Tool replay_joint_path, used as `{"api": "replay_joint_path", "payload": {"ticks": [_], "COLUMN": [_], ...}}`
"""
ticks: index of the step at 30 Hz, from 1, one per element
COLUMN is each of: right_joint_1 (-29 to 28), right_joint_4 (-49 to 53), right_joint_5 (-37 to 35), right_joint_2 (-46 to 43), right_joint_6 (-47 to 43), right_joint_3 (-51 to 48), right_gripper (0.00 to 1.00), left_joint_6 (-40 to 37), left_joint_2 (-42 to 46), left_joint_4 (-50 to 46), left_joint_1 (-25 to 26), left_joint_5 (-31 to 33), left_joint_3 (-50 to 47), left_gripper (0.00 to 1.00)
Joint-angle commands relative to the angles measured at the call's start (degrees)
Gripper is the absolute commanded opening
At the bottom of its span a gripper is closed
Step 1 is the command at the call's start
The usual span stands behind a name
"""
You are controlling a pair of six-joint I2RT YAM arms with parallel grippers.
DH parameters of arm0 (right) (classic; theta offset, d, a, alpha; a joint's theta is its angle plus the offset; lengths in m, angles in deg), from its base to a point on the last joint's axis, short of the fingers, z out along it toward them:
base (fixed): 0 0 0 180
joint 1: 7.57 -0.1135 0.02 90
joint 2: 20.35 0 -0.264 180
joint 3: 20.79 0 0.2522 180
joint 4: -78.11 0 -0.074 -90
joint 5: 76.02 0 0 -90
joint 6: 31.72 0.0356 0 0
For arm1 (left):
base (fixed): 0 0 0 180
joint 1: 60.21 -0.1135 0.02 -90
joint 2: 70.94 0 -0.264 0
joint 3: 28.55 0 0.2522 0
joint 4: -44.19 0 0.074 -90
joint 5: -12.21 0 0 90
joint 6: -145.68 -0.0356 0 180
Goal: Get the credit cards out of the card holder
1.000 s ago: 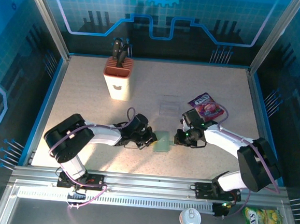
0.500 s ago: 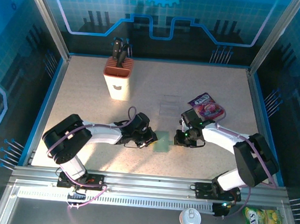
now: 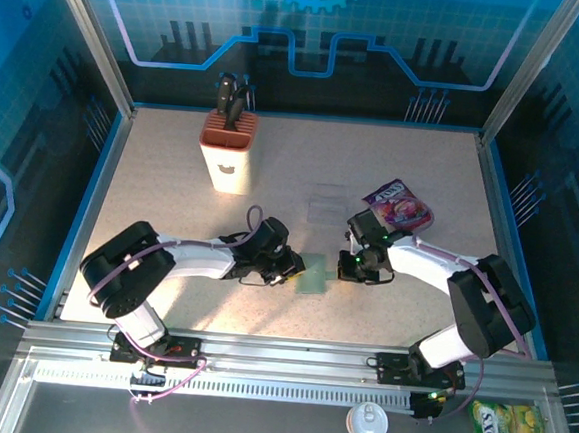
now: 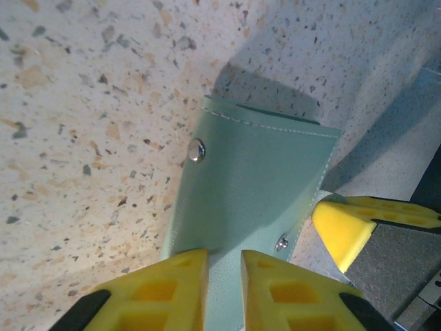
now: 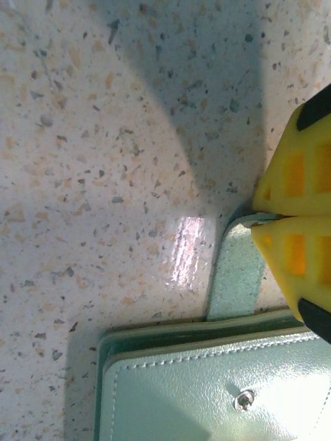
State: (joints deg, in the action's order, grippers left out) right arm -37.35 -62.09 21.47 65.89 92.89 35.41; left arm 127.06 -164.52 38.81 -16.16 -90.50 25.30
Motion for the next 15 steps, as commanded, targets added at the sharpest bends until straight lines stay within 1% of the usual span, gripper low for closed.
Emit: {"api": "replay_joint_path", "payload": {"ticks": [1,4,6,7,9,11,15], "right_joint_1": [-1.1,-2.15,-2.75,-3.12,-3.75,-4.65,-6.95], "right_joint_4": [4.09,7.23,8.95,9.73,10.96,12.29,14.21], "right_joint_5": [-2.47,-3.91,-4.34,-4.33,-4.41,-4.35,-4.96], "right_joint_2": [-1.71,-3.53,-4.56,-5.1,-5.93,-6.49,-7.0], "right_joint_6": [-0.75,-1.36,-1.55,-1.6,-1.57,-1.39,-0.71], "right_joint_3": [2.64,4.8,6.14,6.81,7.65,9.9,12.48], "right_gripper": [0.0,0.0,0.0,0.0,0.0,0.0,0.0], "left_joint_6": [-1.84,-3.09,-3.85,-4.07,-4.18,-4.22,-4.11], "left_joint_2": [2.47,3.94,4.29,4.29,3.94,3.59,3.84], "left_joint_4": [-3.17,-4.5,-5.33,-5.39,-5.17,-5.04,-4.51], "left_joint_1": [0.21,0.05,-0.1,-0.15,-0.25,-0.23,-0.31], "left_joint_5": [0.41,1.25,1.34,0.95,0.12,-0.39,-0.35], "left_joint_3": [-0.2,-0.2,0.06,0.11,0.29,0.26,-0.54], "left_gripper": [0.24,0.28,0.28,0.26,0.16,0.12,0.09]}}
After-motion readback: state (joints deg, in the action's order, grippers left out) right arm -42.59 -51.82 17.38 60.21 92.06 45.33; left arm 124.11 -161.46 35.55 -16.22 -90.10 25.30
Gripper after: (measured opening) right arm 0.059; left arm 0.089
